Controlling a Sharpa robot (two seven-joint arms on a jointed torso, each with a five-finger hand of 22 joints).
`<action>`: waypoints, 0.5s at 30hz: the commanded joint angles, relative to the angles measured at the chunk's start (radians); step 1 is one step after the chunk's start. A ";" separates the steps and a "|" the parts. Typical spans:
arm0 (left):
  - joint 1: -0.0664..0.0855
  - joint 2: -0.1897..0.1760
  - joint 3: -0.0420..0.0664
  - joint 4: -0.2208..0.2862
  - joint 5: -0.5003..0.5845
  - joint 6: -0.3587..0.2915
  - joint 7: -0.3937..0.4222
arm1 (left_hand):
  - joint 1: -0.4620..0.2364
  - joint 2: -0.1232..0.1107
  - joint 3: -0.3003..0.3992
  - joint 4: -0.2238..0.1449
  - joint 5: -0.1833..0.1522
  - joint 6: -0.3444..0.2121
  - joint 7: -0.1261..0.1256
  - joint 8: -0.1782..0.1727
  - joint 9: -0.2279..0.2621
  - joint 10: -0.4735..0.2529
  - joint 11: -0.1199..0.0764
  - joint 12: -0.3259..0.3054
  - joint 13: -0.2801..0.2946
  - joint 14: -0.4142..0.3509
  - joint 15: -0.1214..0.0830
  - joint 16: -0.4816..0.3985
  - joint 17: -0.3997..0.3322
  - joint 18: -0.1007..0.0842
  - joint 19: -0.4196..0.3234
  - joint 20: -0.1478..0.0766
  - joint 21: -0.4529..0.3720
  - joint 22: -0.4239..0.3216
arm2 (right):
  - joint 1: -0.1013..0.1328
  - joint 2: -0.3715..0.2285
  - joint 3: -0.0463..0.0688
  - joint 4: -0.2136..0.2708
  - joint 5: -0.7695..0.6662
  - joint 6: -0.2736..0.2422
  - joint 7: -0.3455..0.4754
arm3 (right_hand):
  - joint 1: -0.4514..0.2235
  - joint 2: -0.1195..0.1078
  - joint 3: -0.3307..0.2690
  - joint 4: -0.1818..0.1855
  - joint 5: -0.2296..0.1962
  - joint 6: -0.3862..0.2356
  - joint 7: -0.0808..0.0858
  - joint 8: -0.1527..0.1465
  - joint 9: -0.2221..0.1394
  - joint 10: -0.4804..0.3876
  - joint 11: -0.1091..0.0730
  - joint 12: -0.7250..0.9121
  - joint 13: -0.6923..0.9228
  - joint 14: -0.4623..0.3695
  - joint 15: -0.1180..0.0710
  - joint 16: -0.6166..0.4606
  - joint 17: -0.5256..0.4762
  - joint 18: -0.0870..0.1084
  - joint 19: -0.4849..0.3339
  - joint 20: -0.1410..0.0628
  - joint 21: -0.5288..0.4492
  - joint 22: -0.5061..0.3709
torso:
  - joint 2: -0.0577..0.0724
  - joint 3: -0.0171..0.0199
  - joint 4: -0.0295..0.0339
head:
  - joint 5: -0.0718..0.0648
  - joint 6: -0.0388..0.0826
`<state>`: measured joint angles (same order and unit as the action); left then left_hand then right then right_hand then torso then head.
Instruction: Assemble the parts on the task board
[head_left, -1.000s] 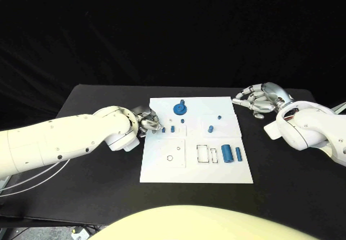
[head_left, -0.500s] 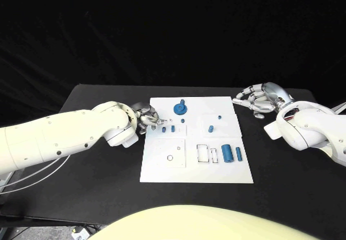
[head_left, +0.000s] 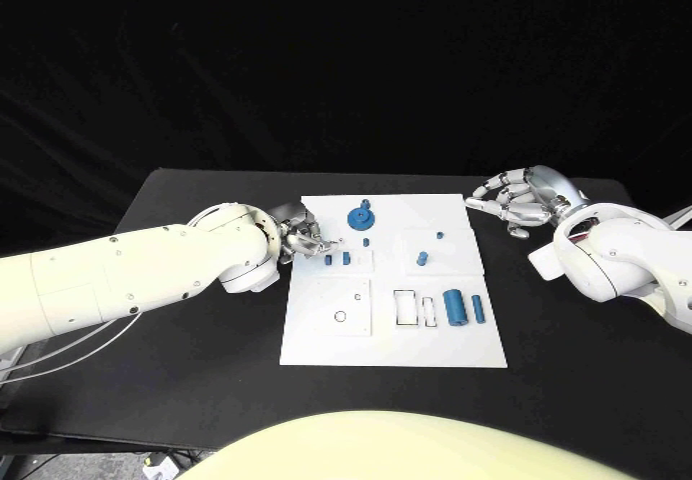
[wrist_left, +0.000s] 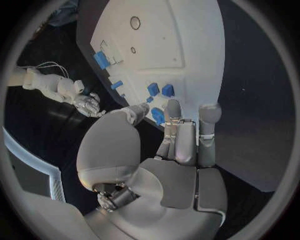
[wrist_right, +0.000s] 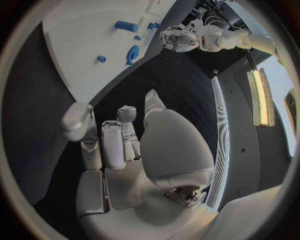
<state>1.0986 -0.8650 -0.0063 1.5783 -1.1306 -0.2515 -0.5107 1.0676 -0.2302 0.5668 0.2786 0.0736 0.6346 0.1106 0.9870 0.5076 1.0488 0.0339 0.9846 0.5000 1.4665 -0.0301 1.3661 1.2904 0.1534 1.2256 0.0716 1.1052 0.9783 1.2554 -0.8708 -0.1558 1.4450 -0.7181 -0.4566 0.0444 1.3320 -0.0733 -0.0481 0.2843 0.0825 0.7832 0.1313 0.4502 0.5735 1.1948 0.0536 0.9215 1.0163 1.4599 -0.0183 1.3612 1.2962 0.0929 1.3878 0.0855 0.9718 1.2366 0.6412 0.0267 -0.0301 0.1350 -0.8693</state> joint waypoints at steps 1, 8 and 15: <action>-0.001 0.008 -0.001 -0.006 -0.015 -0.004 -0.002 | 0.008 0.001 -0.058 0.010 0.017 0.009 0.000 -0.012 -0.011 -0.021 0.003 0.015 -0.008 -0.002 0.002 -0.008 0.001 -0.017 0.001 0.003 -0.014 -0.006 | -0.001 0.001 0.000 0.001 -0.002 0.000 0.001 | 0.000 0.048 -0.042 0.002 -0.008 0.006 -0.002 -0.019 0.015 -0.009 -0.006 0.001 -0.006 0.047 -0.008 -0.008 0.029 0.016 0.008 -0.009 -0.017 -0.006 | 0.001 0.0000 -0.0009 | 0.000 -0.001; -0.001 0.020 -0.005 -0.020 -0.014 0.026 -0.008 | 0.013 0.009 -0.083 0.012 0.018 0.020 -0.005 0.000 -0.009 -0.018 -0.001 0.018 -0.008 0.000 0.000 -0.005 0.003 -0.018 0.003 0.001 -0.012 -0.003 | -0.001 0.002 0.000 0.001 -0.002 0.001 0.001 | 0.000 0.049 -0.044 0.002 -0.008 0.006 -0.002 -0.019 0.015 -0.009 -0.006 0.001 -0.008 0.047 -0.009 -0.010 0.028 0.017 0.008 -0.009 -0.021 -0.007 | 0.000 0.0004 -0.0004 | -0.001 -0.003; -0.001 0.024 -0.010 -0.032 -0.016 0.060 -0.015 | 0.001 0.021 -0.112 0.014 0.019 0.022 -0.008 0.008 -0.009 -0.019 -0.003 0.018 -0.009 -0.001 -0.002 -0.005 0.002 -0.018 0.002 -0.001 -0.014 -0.004 | -0.001 0.001 0.000 0.001 -0.003 0.000 0.000 | 0.000 0.049 -0.044 0.002 -0.008 0.006 -0.002 -0.019 0.015 -0.009 -0.006 0.001 -0.008 0.047 -0.009 -0.010 0.028 0.017 0.008 -0.009 -0.021 -0.007 | -0.001 0.0005 0.0000 | -0.001 -0.003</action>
<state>1.0973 -0.8433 -0.0162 1.5466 -1.1451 -0.2020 -0.5243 1.0727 -0.2247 0.5088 0.2894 0.0737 0.6454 0.0999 0.9875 0.5076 1.0416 0.0269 0.9846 0.5000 1.4666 -0.0302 1.3661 1.2904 0.1535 1.2256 0.0715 1.1052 0.9784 1.2553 -0.8698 -0.1558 1.4448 -0.7186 -0.4567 0.0441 1.3542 -0.0511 -0.0481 0.2843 0.0825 0.7833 0.1313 0.4398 0.5736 1.1948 0.0536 0.9215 1.0153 1.4599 -0.0183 1.3612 1.2963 0.0929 1.3878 0.0855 0.9717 1.2363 0.6407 0.0271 -0.0305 0.1343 -0.8726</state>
